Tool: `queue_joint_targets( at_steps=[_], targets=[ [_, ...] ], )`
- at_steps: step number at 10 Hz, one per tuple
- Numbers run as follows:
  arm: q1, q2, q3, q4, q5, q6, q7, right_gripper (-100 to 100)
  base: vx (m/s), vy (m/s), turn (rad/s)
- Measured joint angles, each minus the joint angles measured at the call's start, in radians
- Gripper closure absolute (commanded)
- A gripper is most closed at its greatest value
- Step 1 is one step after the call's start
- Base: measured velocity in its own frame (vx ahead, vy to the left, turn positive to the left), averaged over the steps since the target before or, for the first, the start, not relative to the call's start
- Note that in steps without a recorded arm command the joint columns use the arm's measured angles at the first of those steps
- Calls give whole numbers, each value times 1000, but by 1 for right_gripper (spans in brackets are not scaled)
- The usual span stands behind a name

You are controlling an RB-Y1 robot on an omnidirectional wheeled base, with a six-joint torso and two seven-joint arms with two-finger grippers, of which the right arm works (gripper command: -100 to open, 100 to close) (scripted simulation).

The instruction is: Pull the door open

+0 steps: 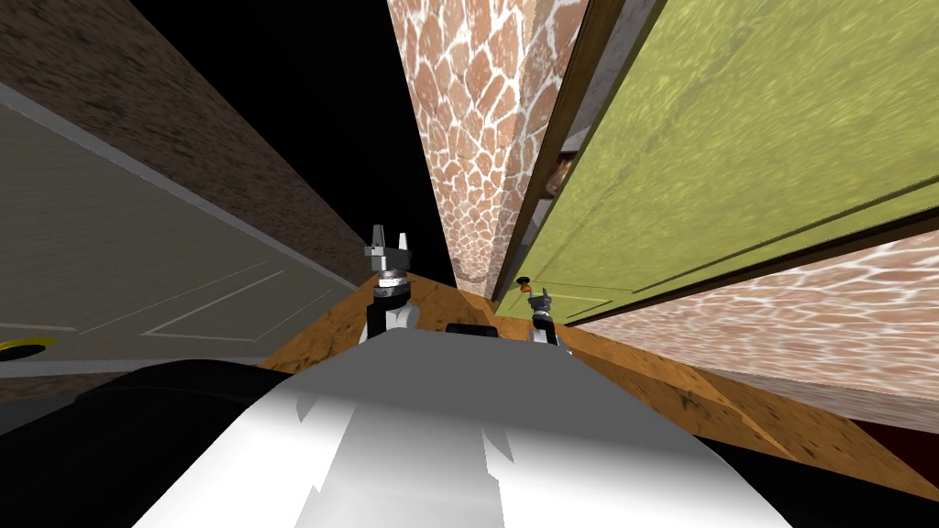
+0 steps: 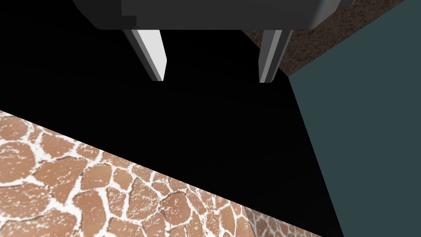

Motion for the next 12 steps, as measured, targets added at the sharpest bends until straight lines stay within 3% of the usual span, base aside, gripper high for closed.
queue_joint_targets(
  at_steps=[1, 2, 4, 5, 6, 7, 8, 11, 12],
  targets=[
    [5, 6, 1, -13, -6, 6, -12, -100, -47, -7, 26],
    [35, 11, 2, -69, -18, 34, -24, -100, -41, -12, 19],
    [32, 9, 9, -55, -25, 30, -52, -100, -15, -1, 15],
    [6, 9, 11, -6, -24, 9, -60, -100, -16, -5, 40],
    [1, 8, 16, 6, -34, 0, -80, -100, -30, 3, 21],
    [6, 3, 19, -7, -40, 8, -99, -100, -18, -8, -2],
    [28, 12, 14, -57, -44, 36, -91, -100, 0, 0, 0],
    [10, 14, 27, -15, -57, 14, -130, -100, -41, -11, 44],
    [16, 13, 33, -21, -68, 13, -156, -100, -70, -36, 59]
  ],
)
